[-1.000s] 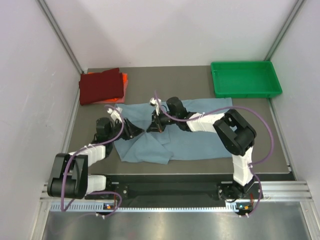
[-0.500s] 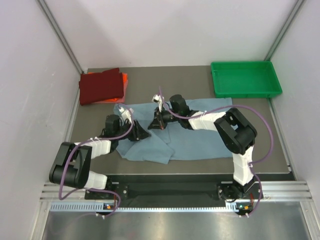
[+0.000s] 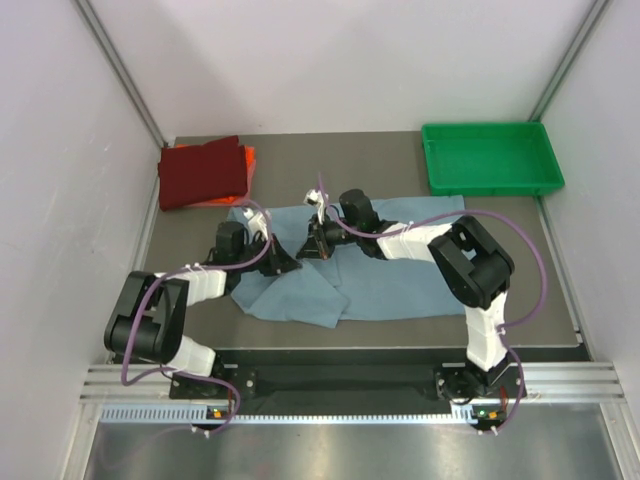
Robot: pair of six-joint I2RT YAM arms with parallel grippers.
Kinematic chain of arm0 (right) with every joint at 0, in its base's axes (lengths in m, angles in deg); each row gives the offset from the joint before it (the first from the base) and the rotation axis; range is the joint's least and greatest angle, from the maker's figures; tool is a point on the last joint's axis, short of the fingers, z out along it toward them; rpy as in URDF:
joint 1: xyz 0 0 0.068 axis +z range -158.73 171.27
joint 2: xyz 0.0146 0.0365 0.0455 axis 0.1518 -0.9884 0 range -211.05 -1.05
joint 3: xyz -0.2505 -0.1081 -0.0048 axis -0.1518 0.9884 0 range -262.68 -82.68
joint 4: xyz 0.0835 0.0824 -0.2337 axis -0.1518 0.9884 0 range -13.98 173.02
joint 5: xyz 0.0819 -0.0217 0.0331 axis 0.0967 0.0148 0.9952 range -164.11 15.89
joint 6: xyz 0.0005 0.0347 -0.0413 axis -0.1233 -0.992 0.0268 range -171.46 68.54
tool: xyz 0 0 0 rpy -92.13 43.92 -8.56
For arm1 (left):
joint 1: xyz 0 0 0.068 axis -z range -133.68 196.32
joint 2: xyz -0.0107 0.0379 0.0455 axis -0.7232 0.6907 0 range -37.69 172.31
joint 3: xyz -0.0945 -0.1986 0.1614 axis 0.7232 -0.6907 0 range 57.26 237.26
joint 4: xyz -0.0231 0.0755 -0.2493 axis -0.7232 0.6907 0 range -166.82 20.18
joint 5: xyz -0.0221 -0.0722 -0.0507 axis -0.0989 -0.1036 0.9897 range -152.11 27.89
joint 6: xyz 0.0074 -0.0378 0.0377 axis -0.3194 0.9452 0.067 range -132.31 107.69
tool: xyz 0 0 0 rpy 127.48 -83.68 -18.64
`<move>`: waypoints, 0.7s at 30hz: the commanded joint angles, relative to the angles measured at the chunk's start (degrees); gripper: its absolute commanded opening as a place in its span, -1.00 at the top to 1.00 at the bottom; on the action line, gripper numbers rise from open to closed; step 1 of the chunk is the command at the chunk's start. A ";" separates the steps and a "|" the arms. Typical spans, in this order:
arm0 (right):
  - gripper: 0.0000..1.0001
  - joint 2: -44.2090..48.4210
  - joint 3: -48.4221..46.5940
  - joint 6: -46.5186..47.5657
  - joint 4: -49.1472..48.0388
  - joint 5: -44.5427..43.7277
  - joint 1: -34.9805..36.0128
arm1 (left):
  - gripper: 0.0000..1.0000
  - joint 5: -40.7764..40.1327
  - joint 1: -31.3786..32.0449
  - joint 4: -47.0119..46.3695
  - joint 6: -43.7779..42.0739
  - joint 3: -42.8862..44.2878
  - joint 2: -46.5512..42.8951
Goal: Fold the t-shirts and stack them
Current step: Fold the tshirt
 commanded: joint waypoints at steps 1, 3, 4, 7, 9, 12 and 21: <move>0.84 2.35 -0.50 0.41 0.00 -1.27 -0.52 | 1.00 1.72 0.25 -0.09 -0.15 2.55 -2.19; 0.57 5.06 0.98 -0.28 1.50 -4.18 -0.70 | 1.00 0.33 0.25 1.75 0.64 3.17 -4.03; 0.48 6.21 1.87 -1.94 1.59 -8.11 -0.96 | 1.00 -0.03 0.25 2.46 0.73 3.34 -4.48; 0.22 11.48 4.60 -4.49 6.58 -21.26 -1.05 | 1.00 -3.36 0.25 5.62 1.26 3.87 -7.29; 0.21 15.77 5.21 -6.43 11.32 -28.59 -1.31 | 1.00 -6.34 0.43 7.55 1.52 3.87 -8.78; 0.18 20.70 4.69 -12.84 23.44 -41.51 -2.45 | 1.00 -8.90 0.69 10.54 1.26 4.31 -11.77; 0.18 35.63 2.92 -38.40 65.86 -74.93 -6.23 | 1.00 -14.54 0.69 9.16 4.50 1.95 -17.66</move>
